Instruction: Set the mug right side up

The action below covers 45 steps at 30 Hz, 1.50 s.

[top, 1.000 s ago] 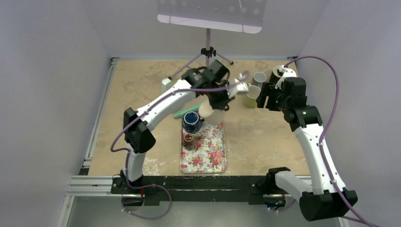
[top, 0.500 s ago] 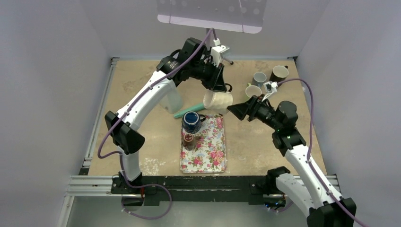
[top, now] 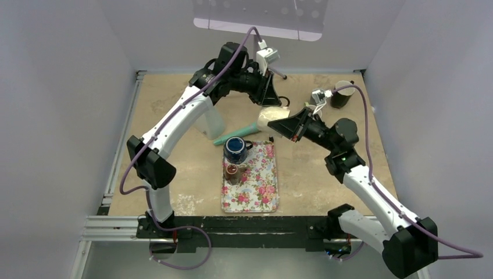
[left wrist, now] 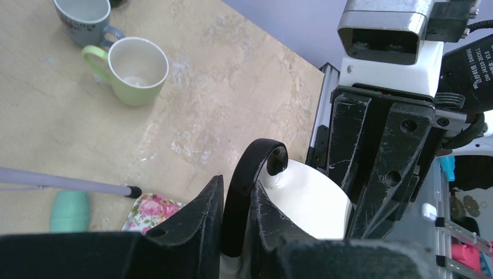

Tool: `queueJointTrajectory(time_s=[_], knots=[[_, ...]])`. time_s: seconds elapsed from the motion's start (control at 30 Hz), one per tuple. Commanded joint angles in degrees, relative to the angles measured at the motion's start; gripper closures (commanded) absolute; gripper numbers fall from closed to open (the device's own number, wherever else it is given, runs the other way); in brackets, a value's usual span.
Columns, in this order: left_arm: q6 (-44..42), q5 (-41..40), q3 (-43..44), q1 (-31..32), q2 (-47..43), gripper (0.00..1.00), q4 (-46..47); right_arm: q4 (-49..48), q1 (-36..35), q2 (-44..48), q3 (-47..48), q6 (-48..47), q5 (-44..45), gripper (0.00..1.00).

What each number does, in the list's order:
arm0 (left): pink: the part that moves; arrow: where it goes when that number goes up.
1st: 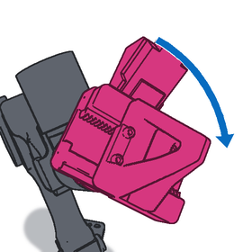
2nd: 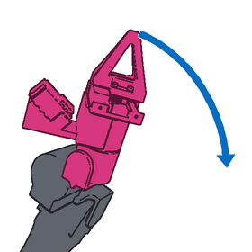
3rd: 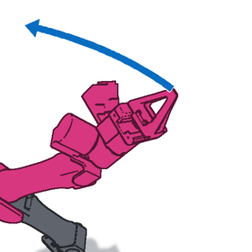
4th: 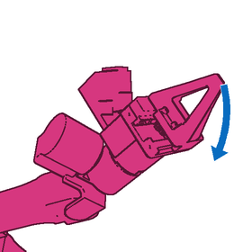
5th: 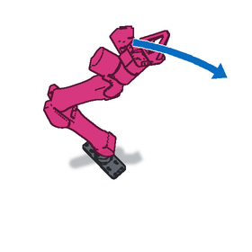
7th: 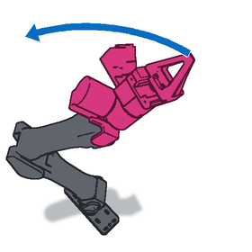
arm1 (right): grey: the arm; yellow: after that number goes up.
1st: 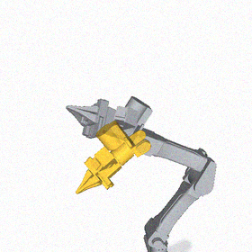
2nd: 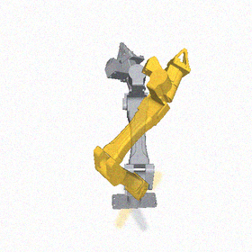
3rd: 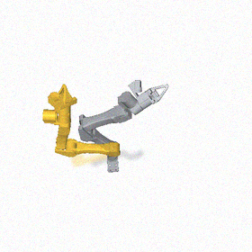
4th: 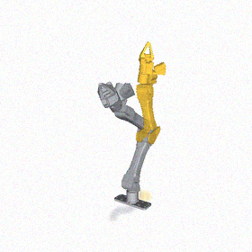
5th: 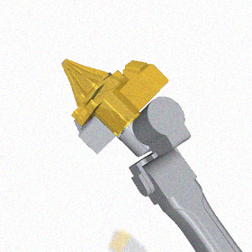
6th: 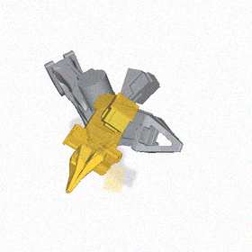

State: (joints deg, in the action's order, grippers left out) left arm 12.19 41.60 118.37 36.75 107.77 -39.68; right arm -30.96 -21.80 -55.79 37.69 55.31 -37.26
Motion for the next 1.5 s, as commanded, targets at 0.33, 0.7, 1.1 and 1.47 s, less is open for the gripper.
queueJointTrajectory(time_s=[0.33, 0.7, 1.1, 1.47], knots=[[-19.41, -20.13, -4.16, 2.24, -9.12, 0.00, -9.87, 64.84, 19.37, -3.15, 27.43, -35.68, 41.87, 1.00], [-39.15, -28.62, -17.73, 10.26, -11.46, 0.06, -23.99, 65.29, 29.58, -33.33, 41.55, -43.92, 45.08, 1.00], [-37.78, -31.48, -29.78, 13.80, -10.83, 0.12, -22.77, 69.51, 29.84, -54.52, 54.83, -45.38, 40.51, 1.00], [-40.12, -31.37, -31.98, 16.00, -5.15, 0.29, -20.72, 73.51, 29.89, -57.56, 60.82, -47.59, 38.67, 0.63]])
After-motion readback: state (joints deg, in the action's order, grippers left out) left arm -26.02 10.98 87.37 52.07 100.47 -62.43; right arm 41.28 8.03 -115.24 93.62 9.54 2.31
